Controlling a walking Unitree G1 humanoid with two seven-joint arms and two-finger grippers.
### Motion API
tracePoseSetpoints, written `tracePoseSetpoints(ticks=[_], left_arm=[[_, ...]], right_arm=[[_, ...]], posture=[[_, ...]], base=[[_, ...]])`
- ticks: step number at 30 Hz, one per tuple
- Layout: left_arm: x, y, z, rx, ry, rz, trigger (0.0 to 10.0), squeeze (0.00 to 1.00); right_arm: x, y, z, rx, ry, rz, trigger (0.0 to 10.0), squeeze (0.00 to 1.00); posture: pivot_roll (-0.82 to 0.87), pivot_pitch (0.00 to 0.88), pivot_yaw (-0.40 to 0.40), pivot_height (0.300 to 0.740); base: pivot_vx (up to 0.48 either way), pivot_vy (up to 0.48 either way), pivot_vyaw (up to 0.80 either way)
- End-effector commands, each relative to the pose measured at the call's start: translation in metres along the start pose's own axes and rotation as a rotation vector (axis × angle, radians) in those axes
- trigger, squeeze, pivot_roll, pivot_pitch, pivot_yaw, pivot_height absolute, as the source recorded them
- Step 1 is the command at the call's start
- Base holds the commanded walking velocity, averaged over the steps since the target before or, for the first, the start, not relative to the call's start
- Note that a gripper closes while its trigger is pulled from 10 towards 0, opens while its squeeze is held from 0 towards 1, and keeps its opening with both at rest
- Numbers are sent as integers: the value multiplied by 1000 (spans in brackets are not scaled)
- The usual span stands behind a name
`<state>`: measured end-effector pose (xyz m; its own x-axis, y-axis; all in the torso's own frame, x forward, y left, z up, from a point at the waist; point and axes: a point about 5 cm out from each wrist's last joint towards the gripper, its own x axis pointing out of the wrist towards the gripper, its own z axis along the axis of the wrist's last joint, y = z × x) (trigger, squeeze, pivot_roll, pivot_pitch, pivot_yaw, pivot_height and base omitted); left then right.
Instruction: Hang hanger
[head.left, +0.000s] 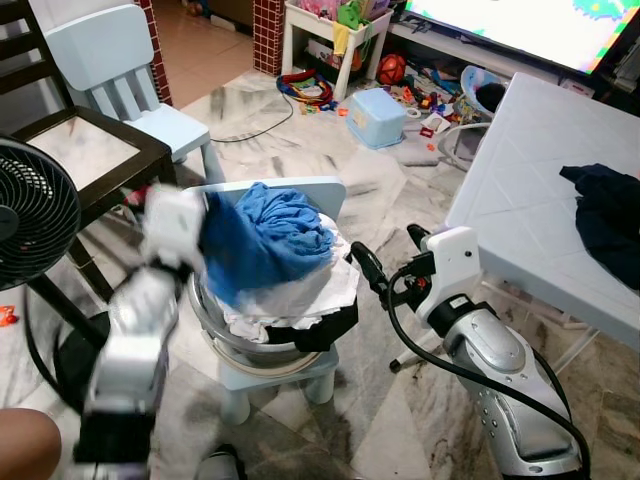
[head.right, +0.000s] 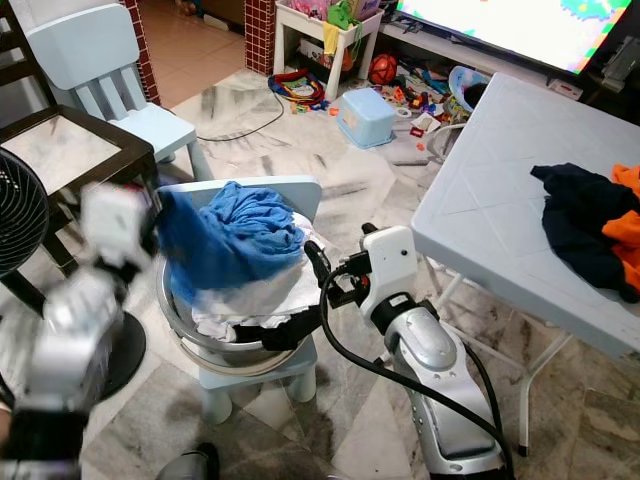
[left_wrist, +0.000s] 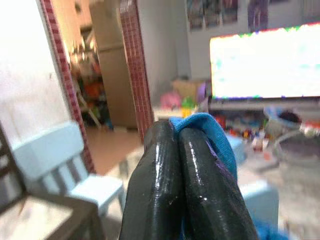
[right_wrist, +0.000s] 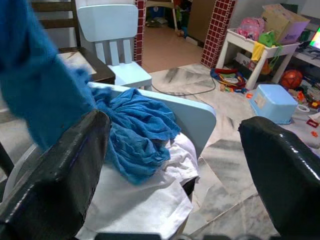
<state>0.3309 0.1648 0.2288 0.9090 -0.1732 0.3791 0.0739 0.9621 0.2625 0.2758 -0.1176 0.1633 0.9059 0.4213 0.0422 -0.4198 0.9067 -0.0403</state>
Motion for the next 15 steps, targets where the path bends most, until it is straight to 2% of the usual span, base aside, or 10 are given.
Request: tracePoseSetpoints(ticks=[1,3,5,7,9,10,13,14,15], left_arm=[[16,-6,13,-13,-49,-19,0,0],[38,-8,36,-11,-134,-28,0,0],[48,-11,49,-14,-188,-38,0,0],[48,-21,48,-6,-193,-85,0,0],[44,-24,42,-14,-173,-90,0,0],[34,-28,23,-38,-103,-88,0,0],[14,-33,-7,-70,16,-70,0,0],[5,-36,-20,-72,72,-69,0,0],[-10,-39,-37,-78,151,-73,0,0]], right_arm=[[-2,-3,-1,-4,-2,-27,10000,0],[-1,0,-1,0,-6,-24,10000,0],[0,2,-2,2,-11,-21,10000,0],[0,2,-1,5,-16,-29,10000,0],[-1,1,-1,5,-16,-33,10000,0],[-2,0,-2,6,-14,-40,10000,0],[-5,0,-3,5,-9,-42,10000,0],[-5,0,-4,5,-6,-40,10000,0],[-6,1,-4,3,-3,-35,10000,0]], posture=[[30,115,-131,740],[29,107,-122,740],[28,107,-119,740],[25,113,-110,740],[25,115,-109,740],[21,122,-109,740],[18,130,-114,740],[18,131,-116,740],[17,132,-118,740]], base=[[0,0,0],[0,0,0],[0,0,0],[0,0,0],[0,0,0],[0,0,0],[0,0,0],[0,0,0],[0,0,0]])
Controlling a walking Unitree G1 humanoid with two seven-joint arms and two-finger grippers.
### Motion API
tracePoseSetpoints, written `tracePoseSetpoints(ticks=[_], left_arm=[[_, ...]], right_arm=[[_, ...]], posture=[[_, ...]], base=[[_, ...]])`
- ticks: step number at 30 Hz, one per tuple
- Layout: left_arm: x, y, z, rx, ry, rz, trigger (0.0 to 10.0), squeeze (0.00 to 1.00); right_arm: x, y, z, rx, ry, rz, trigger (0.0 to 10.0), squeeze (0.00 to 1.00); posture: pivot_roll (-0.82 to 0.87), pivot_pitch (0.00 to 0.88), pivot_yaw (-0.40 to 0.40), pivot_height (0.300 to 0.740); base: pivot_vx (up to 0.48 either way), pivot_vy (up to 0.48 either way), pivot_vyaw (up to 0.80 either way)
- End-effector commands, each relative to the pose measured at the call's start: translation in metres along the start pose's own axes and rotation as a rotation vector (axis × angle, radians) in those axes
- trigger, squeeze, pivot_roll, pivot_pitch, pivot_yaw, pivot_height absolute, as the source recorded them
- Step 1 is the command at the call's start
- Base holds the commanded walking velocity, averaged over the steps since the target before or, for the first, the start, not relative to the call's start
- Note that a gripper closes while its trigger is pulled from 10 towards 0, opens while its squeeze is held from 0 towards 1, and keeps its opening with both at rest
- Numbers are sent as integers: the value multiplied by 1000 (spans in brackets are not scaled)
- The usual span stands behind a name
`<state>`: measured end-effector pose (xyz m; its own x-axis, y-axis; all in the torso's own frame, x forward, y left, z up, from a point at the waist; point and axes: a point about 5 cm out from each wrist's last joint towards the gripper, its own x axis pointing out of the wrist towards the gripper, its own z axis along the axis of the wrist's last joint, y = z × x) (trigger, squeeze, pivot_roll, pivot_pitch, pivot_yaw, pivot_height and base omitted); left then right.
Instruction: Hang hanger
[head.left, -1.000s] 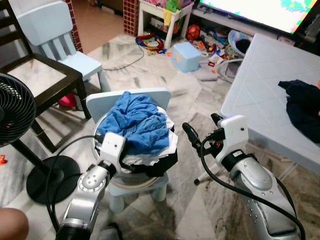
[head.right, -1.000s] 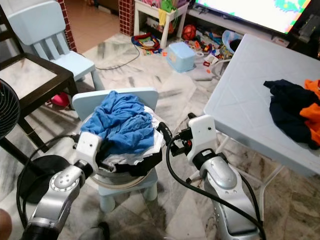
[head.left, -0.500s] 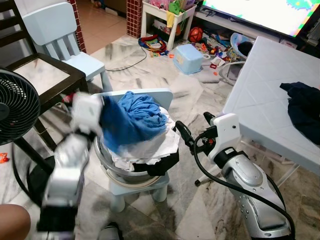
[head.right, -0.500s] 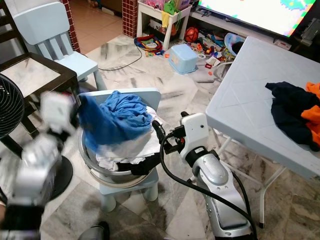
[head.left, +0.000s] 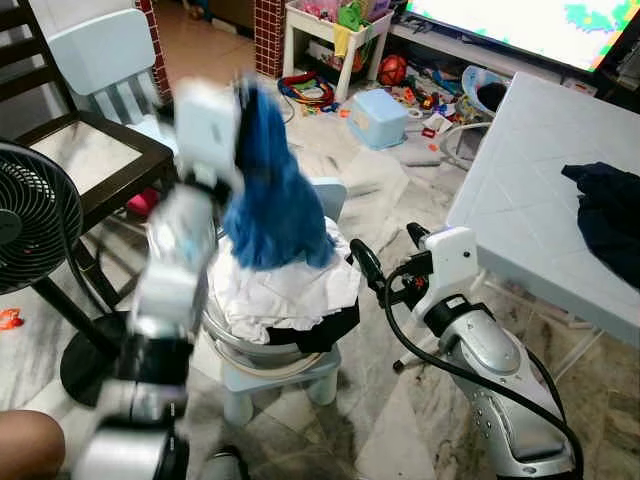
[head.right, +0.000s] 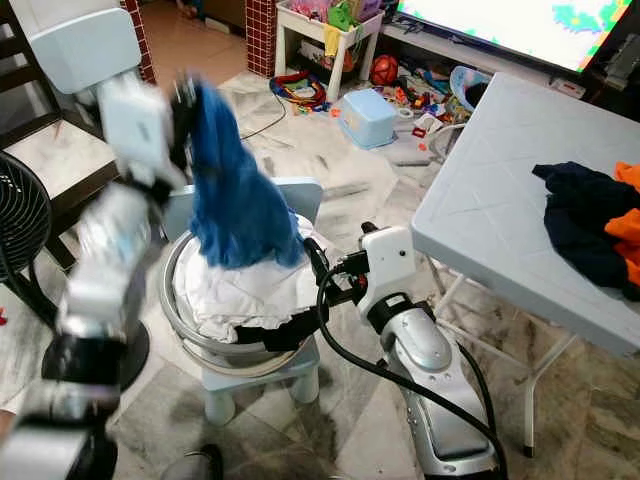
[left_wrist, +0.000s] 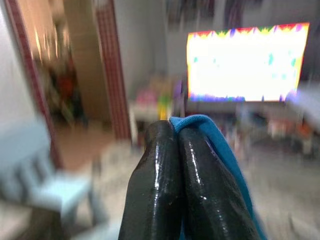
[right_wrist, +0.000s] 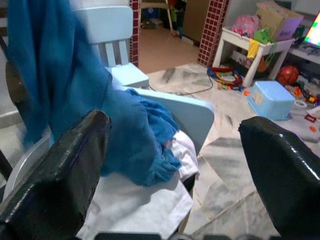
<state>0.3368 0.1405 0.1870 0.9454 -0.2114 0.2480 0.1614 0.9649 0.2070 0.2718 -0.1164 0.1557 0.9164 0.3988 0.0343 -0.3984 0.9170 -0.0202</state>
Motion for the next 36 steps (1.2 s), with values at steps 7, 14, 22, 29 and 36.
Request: tracePoseSetpoints(ticks=[7,14,22,29,36], left_arm=[[-63,-19,-56,-128,342,-11,0,0],[-100,-29,-86,-177,563,-52,10000,753],[-120,-37,-86,-182,703,-108,10000,1000],[-152,-33,-77,-101,732,-159,10000,1000],[-123,-11,-56,-41,520,19,10000,1000]], right_arm=[[-2,-6,4,-24,-8,-7,10000,0],[1,-3,4,-26,-6,8,10000,0],[0,-6,6,-41,-7,11,10000,0],[0,-7,4,-40,-5,7,10000,0],[2,-3,4,-34,-6,26,10000,0]], posture=[[26,140,-130,740],[36,143,-139,740],[27,128,-136,740],[43,128,-134,740],[48,127,-144,740]], base=[[0,0,0],[0,0,0],[0,0,0],[0,0,0],[0,0,0]])
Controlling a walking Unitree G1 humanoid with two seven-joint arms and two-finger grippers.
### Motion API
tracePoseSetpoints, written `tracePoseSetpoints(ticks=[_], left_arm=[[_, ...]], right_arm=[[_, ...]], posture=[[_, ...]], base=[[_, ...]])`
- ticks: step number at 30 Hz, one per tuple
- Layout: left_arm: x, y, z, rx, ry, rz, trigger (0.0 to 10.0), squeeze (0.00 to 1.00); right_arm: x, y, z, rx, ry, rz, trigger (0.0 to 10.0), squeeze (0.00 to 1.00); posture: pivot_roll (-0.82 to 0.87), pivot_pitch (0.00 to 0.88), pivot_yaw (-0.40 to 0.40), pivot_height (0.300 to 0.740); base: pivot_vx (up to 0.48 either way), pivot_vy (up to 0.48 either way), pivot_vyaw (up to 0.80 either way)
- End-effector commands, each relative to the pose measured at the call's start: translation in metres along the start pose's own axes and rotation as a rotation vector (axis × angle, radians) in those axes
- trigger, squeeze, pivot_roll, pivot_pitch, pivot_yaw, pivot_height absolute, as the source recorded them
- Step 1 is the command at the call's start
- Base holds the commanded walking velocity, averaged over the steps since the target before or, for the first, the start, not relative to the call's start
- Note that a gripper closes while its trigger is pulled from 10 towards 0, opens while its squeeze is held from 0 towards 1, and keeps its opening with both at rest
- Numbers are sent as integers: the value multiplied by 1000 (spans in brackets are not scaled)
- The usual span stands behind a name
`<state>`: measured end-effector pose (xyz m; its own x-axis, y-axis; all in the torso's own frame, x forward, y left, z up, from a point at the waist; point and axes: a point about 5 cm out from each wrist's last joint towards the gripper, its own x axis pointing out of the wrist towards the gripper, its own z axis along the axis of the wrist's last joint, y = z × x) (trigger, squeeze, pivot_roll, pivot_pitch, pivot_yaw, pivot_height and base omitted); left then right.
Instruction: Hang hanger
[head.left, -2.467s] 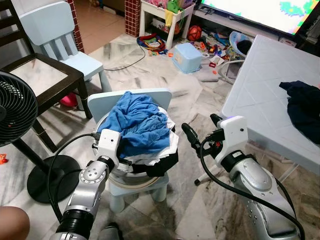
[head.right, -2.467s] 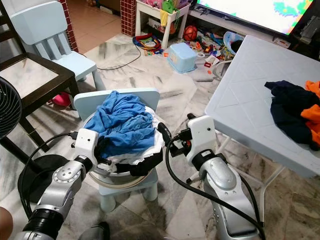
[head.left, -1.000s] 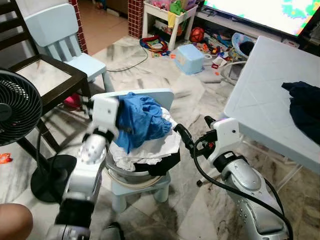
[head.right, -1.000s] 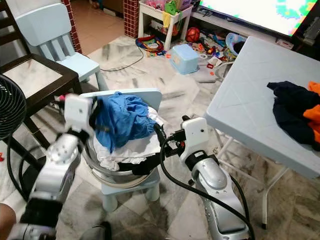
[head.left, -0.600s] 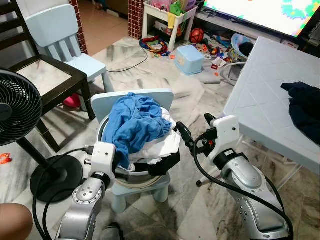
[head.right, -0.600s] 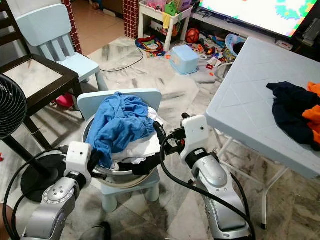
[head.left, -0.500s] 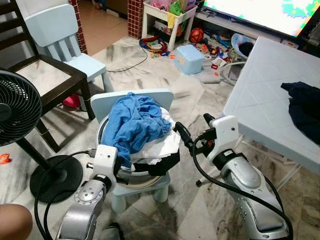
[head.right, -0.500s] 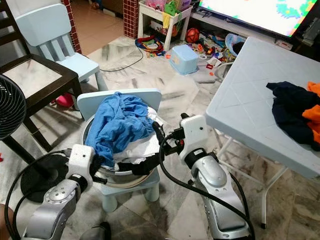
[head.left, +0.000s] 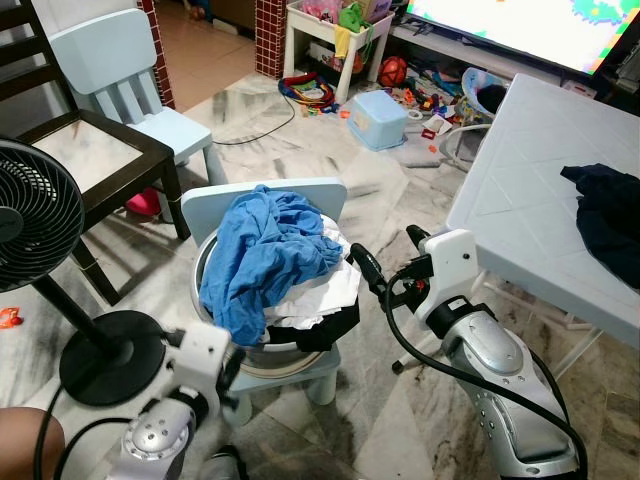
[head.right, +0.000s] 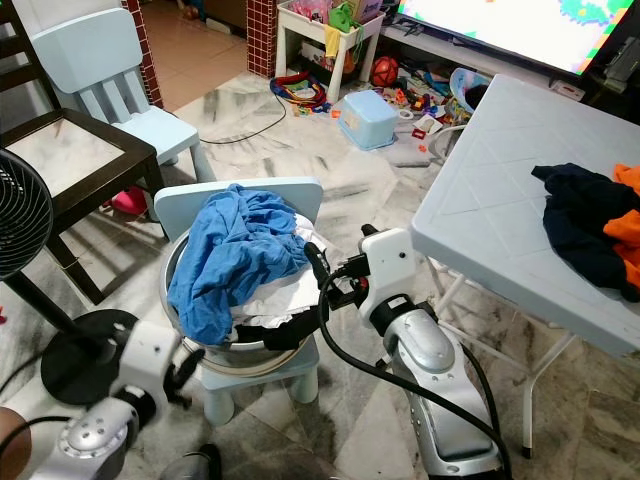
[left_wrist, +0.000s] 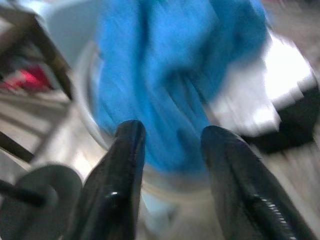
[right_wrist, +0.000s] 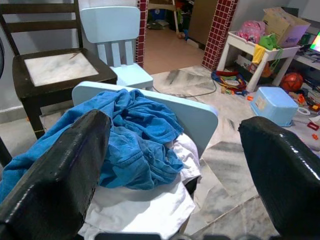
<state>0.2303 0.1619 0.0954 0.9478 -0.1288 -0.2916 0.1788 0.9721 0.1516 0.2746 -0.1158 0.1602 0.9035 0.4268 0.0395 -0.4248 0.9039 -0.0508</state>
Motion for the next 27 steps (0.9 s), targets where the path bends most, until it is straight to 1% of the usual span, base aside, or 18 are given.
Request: tracePoseSetpoints(ticks=[1,4,5,6,7,8,9,10,11,13,15,16,18,19,22,25,26,27], left_arm=[[5,8,10,5,-50,56,10000,1000],[18,15,19,10,-84,70,10000,1000],[26,21,24,8,-100,91,10000,1000],[42,33,32,0,-124,132,10000,1000],[47,36,34,-3,-130,141,10000,1000],[57,40,40,10,-150,132,10000,1000],[61,42,41,27,-151,128,10000,1000],[73,46,42,26,-140,125,10000,1000],[73,46,42,26,-140,125,10000,1000],[85,49,42,16,-124,122,10000,1000],[95,49,41,14,-102,109,10000,1000],[103,45,40,20,-94,62,10000,1000],[111,39,39,32,-76,21,10000,1000],[111,39,39,32,-76,21,10000,1000],[120,28,42,47,-74,-36,10000,1000],[124,20,45,32,-70,-63,10000,1000],[126,14,47,41,-74,-86,10000,341],[126,14,47,41,-74,-86,10000,341]], right_arm=[[0,-2,0,-5,0,-5,10000,0],[1,-4,1,-7,-3,-8,10000,0],[1,-4,1,-8,-4,-9,10000,0],[2,-4,1,-9,-6,-12,10000,0],[2,-4,1,-9,-6,-13,10000,0],[1,-3,2,-9,-8,-14,10000,0],[1,-3,2,-9,-8,-15,10000,0],[-1,-3,3,-10,-9,-17,10000,0],[-1,-3,3,-10,-9,-17,10000,0],[-3,-5,3,-13,-7,-26,10000,0],[-5,-6,3,-16,-5,-35,10000,0],[-6,-7,4,-19,-5,-41,10000,0],[-7,-7,5,-23,-7,-42,10000,0],[-7,-7,5,-23,-7,-42,10000,0],[-10,-9,6,-34,-4,-46,10000,0],[-12,-11,7,-39,-2,-57,10000,0],[-13,-13,7,-41,0,-63,10000,0],[-13,-13,7,-41,0,-63,10000,0]], posture=[[47,127,-144,740],[39,124,-143,740],[34,124,-142,740],[26,119,-143,740],[26,119,-143,740],[15,121,-140,740],[9,120,-140,740],[-2,121,-137,740],[-2,121,-137,740],[-18,121,-133,740],[-33,122,-132,740],[-40,123,-133,740],[-51,123,-133,740],[-51,123,-133,740],[-74,126,-128,740],[-80,127,-125,740],[-82,129,-121,740],[-82,129,-121,740]], base=[[0,0,0],[0,0,0],[0,0,0],[0,0,0],[0,0,0],[0,0,0],[0,0,0],[0,0,0],[0,0,0],[0,0,0],[0,0,0],[0,0,0],[0,0,0],[0,0,0],[0,0,0],[0,0,0],[0,0,0],[0,0,0]])
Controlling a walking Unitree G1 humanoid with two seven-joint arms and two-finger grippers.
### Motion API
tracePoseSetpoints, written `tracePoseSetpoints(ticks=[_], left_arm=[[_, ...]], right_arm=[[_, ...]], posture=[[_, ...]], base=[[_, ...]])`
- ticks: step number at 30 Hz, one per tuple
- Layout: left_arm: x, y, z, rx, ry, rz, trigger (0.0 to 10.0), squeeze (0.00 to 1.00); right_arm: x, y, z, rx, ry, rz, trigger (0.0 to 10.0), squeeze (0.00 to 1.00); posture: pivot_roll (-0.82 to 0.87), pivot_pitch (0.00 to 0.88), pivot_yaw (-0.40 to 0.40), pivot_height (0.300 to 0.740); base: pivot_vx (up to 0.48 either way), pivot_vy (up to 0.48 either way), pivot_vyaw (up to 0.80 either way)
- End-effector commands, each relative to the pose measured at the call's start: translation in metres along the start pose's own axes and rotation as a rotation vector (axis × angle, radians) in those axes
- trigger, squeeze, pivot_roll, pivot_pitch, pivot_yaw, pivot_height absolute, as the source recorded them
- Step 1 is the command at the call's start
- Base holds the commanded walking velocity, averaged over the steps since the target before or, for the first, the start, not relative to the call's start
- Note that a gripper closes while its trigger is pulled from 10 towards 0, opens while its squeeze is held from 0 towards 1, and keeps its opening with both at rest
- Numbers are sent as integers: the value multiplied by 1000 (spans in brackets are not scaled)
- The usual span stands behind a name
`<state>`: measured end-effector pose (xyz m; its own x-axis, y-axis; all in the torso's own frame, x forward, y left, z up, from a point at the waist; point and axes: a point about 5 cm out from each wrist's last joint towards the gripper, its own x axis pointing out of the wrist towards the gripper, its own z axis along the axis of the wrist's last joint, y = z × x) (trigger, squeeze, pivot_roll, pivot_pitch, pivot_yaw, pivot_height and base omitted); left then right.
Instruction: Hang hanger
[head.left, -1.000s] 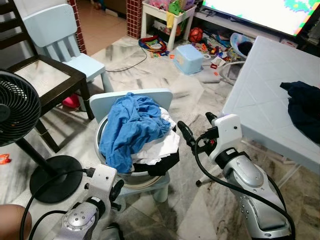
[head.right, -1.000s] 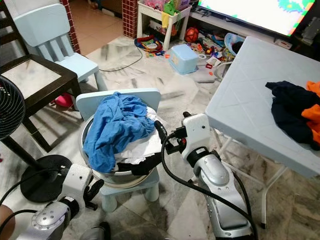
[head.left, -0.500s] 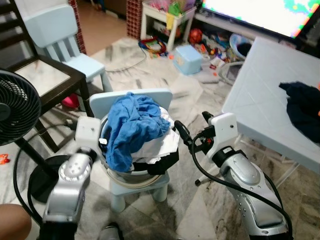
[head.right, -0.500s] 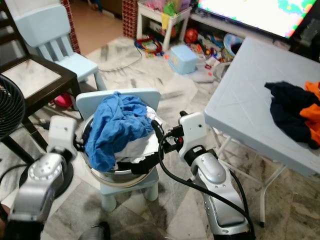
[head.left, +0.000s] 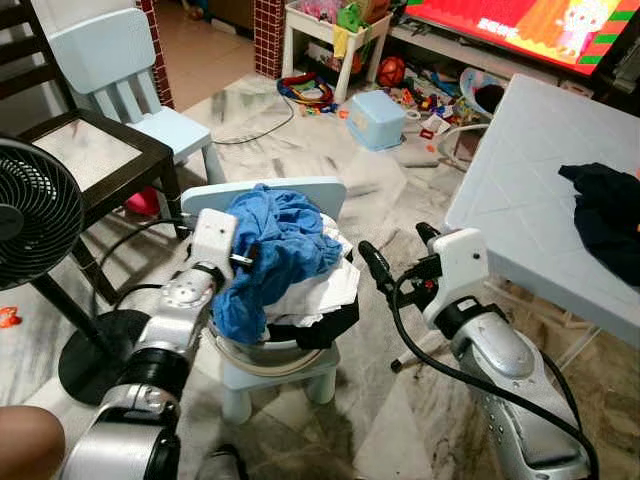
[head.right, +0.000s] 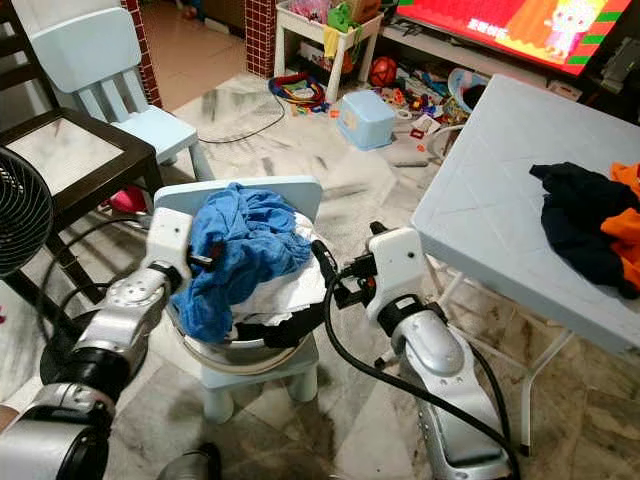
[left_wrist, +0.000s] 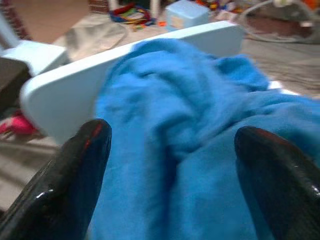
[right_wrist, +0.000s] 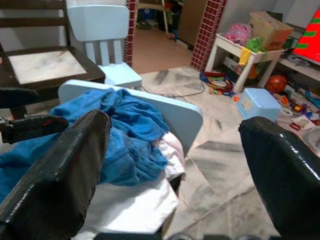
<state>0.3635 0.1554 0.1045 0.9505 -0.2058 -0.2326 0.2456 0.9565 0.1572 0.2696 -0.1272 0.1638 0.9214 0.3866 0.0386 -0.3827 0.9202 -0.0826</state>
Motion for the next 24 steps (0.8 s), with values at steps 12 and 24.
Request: tracePoseSetpoints(ticks=[12,24], left_arm=[[-3,-16,-37,-35,124,-97,0,0],[-4,-37,-46,-34,135,-203,0,0]], right_arm=[[-17,10,-8,19,105,181,10000,0],[-17,9,-12,-15,131,164,10000,0]], posture=[[-83,141,-120,740],[-78,140,-117,740]], base=[[0,0,0],[0,0,0]])
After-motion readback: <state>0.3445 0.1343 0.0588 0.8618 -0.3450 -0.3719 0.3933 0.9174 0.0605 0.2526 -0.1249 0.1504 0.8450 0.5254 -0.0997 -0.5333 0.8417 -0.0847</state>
